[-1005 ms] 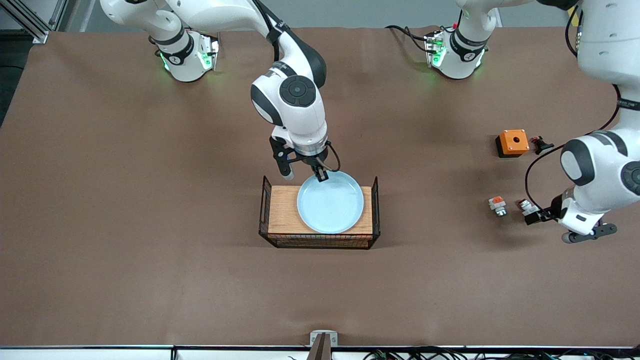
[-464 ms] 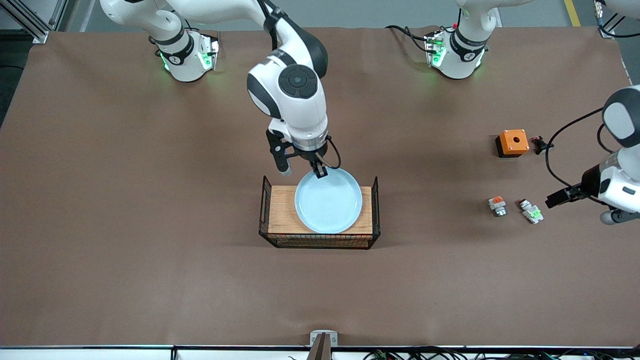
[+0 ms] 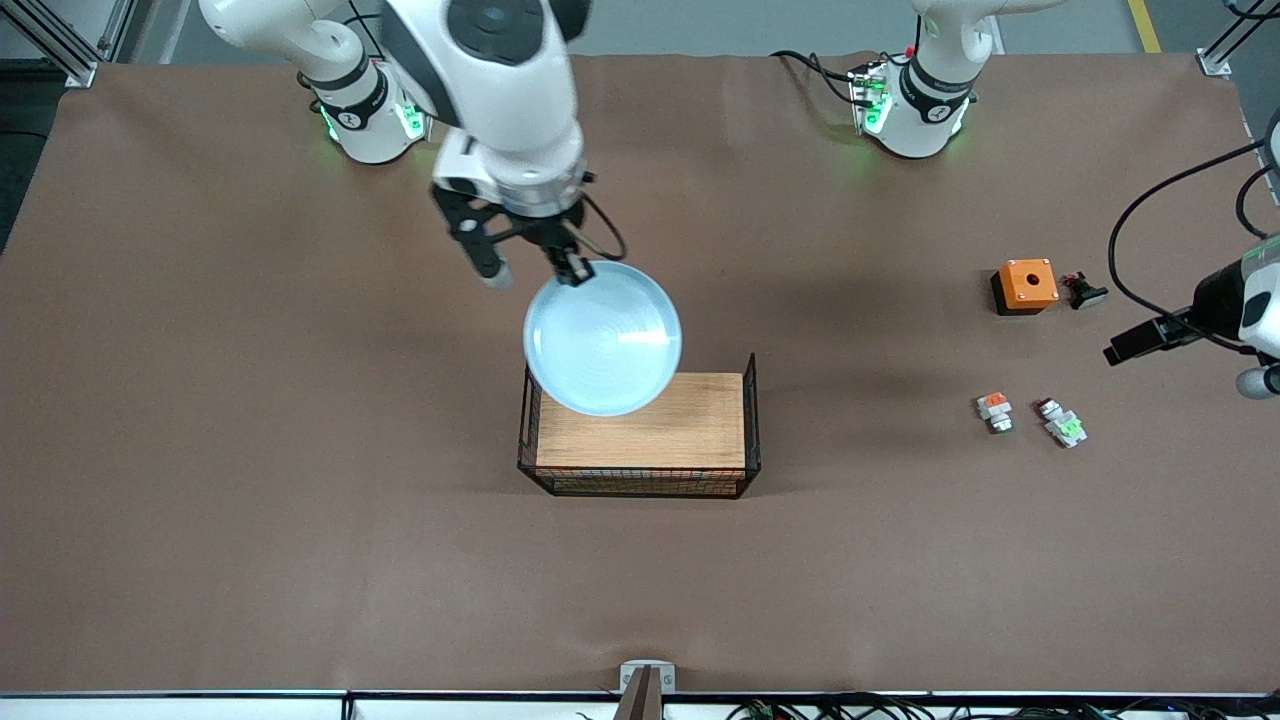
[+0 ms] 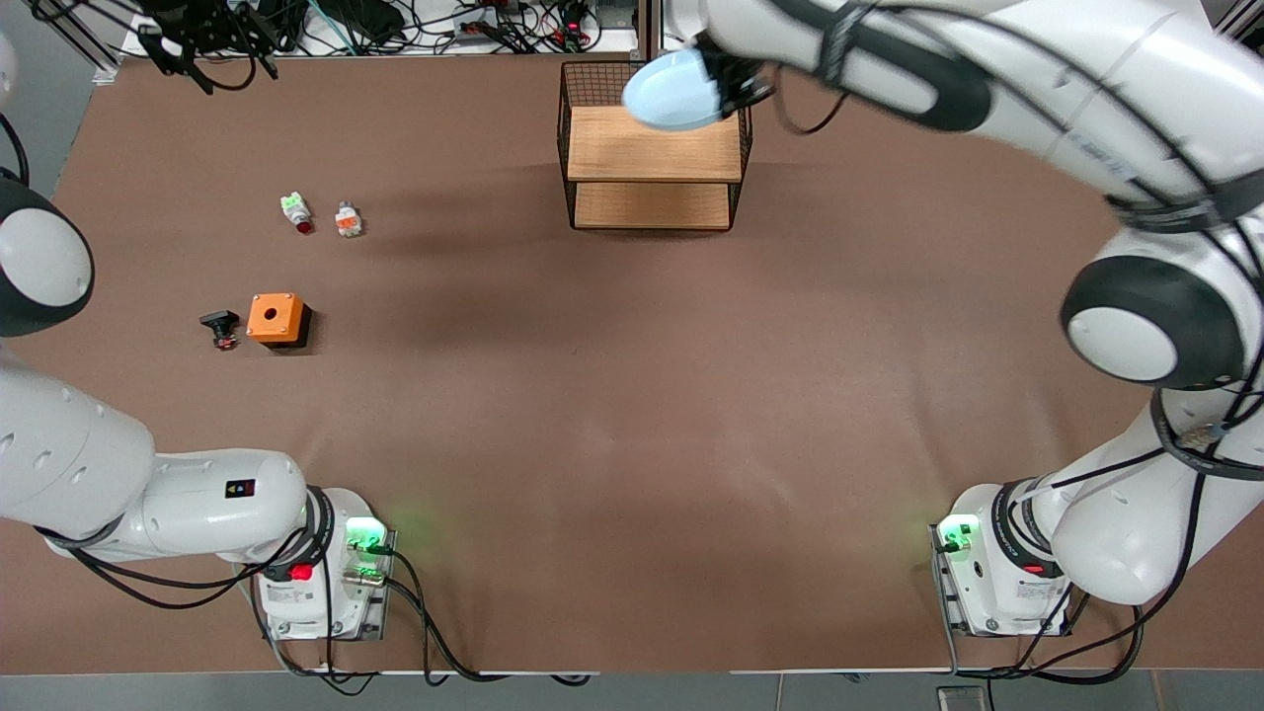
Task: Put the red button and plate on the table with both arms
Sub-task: 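Lift the plate with the right gripper while the left gripper rises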
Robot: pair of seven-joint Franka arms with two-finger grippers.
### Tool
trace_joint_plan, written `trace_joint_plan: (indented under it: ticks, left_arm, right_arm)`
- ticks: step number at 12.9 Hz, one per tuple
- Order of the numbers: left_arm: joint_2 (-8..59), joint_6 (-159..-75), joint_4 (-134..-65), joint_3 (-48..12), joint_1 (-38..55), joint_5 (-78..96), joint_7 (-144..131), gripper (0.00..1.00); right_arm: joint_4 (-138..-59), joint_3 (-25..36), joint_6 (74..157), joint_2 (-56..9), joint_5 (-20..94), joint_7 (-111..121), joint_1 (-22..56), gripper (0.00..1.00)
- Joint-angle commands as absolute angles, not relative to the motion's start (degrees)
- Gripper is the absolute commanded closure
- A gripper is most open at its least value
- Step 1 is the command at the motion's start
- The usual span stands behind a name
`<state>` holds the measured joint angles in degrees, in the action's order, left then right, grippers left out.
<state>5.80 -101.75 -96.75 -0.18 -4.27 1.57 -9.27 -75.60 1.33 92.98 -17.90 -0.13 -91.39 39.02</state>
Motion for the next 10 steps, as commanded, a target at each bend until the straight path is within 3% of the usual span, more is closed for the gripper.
trace_joint_plan:
  ticks: [1, 7, 10]
  left_arm:
    - [4.5, -97.2, -93.1, -2.6, -4.5, 2.2, -9.7, 0.0]
    - [4.3, -91.1, -85.6, -6.2, -4.4, 1.7, -9.6, 0.0]
    - [4.0, -89.5, -84.9, -6.4, -4.3, 1.4, -9.5, 0.0]
  right_arm:
    - [-77.4, 0.6, 88.5, -15.0, 0.7, -75.2, 32.2, 1.0]
    - [-85.2, 0.6, 88.7, -11.3, 0.7, -34.6, 15.3, 1.0]
    - [-90.9, 0.7, 95.3, -11.3, 0.7, -16.3, 8.0, 1.0]
